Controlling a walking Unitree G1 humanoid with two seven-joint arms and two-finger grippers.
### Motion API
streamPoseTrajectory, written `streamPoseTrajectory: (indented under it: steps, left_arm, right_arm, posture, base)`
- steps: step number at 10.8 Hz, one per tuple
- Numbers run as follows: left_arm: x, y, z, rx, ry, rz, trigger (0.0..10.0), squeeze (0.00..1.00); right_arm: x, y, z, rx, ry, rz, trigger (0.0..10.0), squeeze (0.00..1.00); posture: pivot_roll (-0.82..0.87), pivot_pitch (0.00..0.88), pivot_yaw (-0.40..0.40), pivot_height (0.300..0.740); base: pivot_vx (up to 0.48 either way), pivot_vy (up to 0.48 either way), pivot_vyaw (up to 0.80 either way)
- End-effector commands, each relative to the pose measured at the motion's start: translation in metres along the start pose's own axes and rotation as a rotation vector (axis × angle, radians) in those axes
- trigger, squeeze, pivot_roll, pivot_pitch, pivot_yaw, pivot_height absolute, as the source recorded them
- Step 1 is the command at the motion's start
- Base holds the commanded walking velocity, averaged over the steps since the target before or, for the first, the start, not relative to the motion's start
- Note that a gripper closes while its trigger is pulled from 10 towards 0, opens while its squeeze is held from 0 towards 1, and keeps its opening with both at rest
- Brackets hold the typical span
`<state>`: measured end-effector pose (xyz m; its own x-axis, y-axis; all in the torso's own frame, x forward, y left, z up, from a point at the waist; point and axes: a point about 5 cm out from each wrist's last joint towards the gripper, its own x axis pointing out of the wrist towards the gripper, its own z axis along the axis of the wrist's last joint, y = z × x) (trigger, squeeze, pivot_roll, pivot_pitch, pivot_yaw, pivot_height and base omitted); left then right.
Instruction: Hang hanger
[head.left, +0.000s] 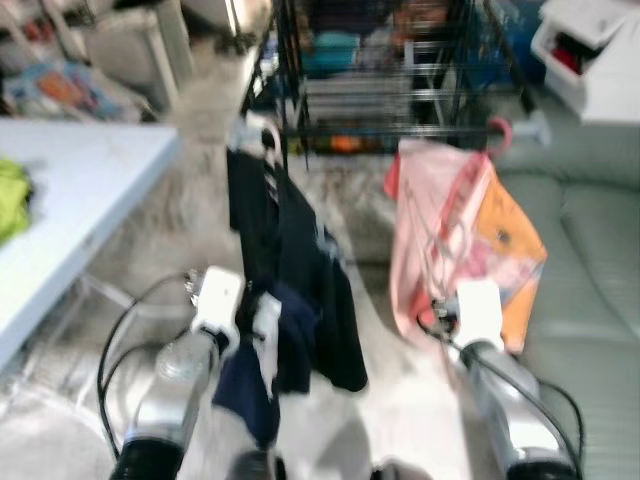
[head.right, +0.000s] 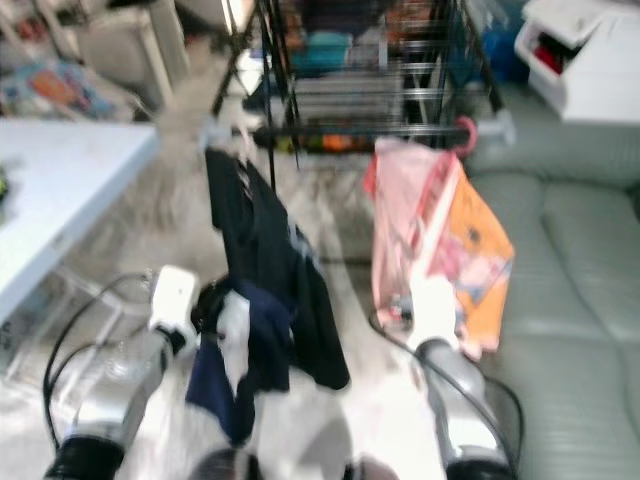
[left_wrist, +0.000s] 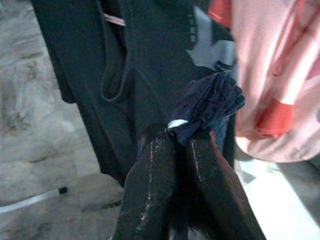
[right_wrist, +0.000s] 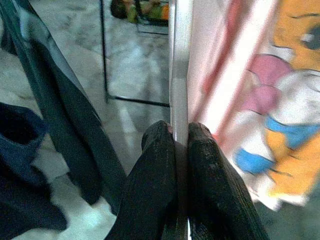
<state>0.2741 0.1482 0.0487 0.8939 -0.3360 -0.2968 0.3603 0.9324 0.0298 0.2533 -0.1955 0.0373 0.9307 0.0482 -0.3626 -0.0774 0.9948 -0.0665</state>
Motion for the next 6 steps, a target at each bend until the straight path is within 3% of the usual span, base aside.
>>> streamPoseTrajectory:
  steps: [1,4,5,6]
  left_arm:
    - [0.000,0.006,0.009,0.022,-0.034,0.014,10.0,0.00]
    - [-0.007,0.016,0.013,0.055,-0.083,0.097,10.0,0.00]
    - [-0.014,0.025,0.014,0.016,-0.129,0.183,10.0,0.00]
    - [-0.016,0.025,0.011,0.022,-0.122,0.192,10.0,0.00]
  right_arm:
    - [0.000,0.003,0.008,0.015,-0.044,-0.006,10.0,0.00]
    - [-0.003,0.002,0.009,0.011,-0.080,-0.036,10.0,0.00]
    - [-0.010,-0.005,0.009,0.009,-0.105,-0.084,10.0,0.00]
    - [-0.013,-0.006,0.008,0.001,-0.109,-0.089,10.0,0.00]
  posture:
    - [-0.10,0.000,0.039,0.740]
    - [-0.10,0.000,0.039,0.740]
    - [-0.10,0.003,0.035,0.740]
    - [-0.10,0.003,0.035,0.740]
  base:
    - [0.000,0.000,0.00]
    - [0.000,0.000,0.00]
    - [0.000,0.000,0.00]
    - [0.000,0.000,0.00]
